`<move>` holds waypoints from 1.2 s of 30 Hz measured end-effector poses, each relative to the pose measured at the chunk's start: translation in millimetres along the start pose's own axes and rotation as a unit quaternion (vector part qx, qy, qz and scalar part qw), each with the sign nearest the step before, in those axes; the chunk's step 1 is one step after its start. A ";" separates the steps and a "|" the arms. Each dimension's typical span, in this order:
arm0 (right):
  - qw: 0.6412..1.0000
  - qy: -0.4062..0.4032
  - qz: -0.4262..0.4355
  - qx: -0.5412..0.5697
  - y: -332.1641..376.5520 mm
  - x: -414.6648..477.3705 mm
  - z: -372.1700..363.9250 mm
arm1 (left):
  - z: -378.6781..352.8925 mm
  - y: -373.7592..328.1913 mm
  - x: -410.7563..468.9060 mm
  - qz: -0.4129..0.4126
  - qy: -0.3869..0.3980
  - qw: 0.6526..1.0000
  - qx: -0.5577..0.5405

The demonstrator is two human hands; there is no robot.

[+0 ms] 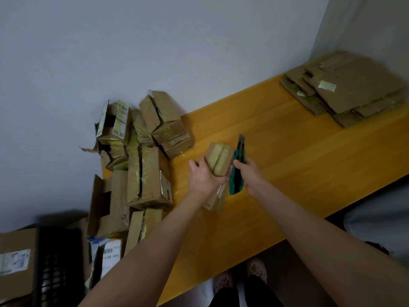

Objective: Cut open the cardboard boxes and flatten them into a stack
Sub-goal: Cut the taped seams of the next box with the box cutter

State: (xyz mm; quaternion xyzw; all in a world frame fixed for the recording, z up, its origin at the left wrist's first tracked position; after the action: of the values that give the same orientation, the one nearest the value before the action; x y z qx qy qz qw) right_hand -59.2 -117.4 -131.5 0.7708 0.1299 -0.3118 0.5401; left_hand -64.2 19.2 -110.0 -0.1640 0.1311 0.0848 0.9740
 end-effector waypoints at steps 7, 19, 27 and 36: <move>0.988 0.071 0.092 -0.101 11.0 -1.3 -17.8 | 26.5 22.0 3.7 0.042 -0.086 0.980 -0.173; 0.974 0.121 0.137 -0.136 13.7 -4.1 -33.7 | 32.8 37.4 8.2 0.001 -0.011 0.931 -0.366; 0.975 0.114 0.126 -0.140 10.0 -7.3 -22.9 | 36.7 34.2 7.2 -0.017 0.047 0.941 -0.335; 0.970 0.052 0.149 -0.182 -5.6 -11.0 -28.8 | 27.6 20.6 -2.1 -0.015 -0.053 0.988 -0.142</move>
State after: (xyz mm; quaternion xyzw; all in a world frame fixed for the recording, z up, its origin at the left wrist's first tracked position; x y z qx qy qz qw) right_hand -60.9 -87.4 -122.5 0.6854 0.0957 -0.1582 0.7043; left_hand -64.2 47.6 -90.4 -0.2975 0.0636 0.0967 0.9477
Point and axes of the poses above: each hand's wrist, its own x-axis towards the middle knuckle, its own z-axis out of the back of the hand, y = z × x, the point moved 2 cm from there along x, towards the middle knuckle, and after that the axes turned 15 degrees about x, right-handed, at the moved point
